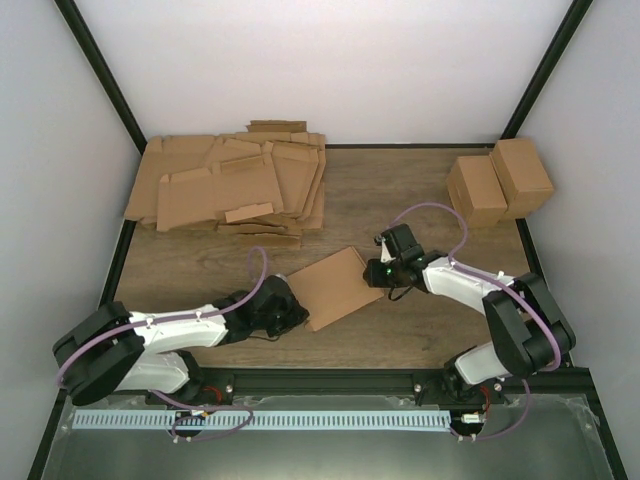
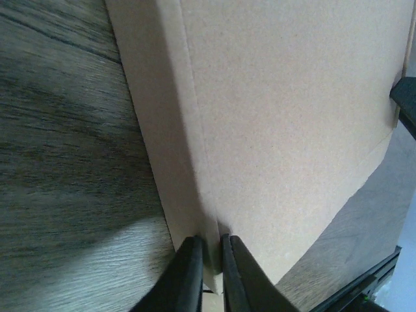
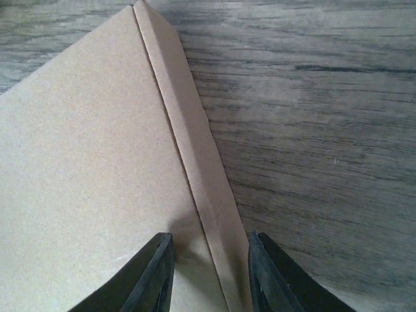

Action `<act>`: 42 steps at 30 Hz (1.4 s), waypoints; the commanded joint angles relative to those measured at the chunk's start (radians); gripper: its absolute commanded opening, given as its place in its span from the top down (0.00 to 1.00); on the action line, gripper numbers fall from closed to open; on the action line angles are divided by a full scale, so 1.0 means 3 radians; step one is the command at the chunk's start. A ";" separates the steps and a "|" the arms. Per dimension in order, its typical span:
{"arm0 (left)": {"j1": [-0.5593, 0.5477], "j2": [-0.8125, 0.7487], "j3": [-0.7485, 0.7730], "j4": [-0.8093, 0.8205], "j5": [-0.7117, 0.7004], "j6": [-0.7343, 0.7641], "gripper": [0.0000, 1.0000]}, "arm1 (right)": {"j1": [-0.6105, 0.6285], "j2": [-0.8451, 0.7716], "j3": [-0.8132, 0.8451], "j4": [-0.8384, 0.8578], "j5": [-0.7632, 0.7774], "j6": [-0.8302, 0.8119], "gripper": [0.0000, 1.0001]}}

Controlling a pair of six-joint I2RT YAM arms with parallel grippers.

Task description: Fold the paper box

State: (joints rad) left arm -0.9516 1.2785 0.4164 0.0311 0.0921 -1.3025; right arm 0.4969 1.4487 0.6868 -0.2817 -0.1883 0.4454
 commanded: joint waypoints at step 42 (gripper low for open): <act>0.0245 -0.0667 0.0701 -0.1096 0.0145 0.0855 0.87 | 0.0149 -0.1197 0.0029 -0.0795 -0.0791 0.0848 0.62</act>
State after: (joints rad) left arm -0.8925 1.1366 0.5701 -0.3332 0.1017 -1.0615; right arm 0.5240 1.1065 0.6224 -0.5159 -0.3237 0.6392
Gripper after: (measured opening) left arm 0.122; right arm 0.365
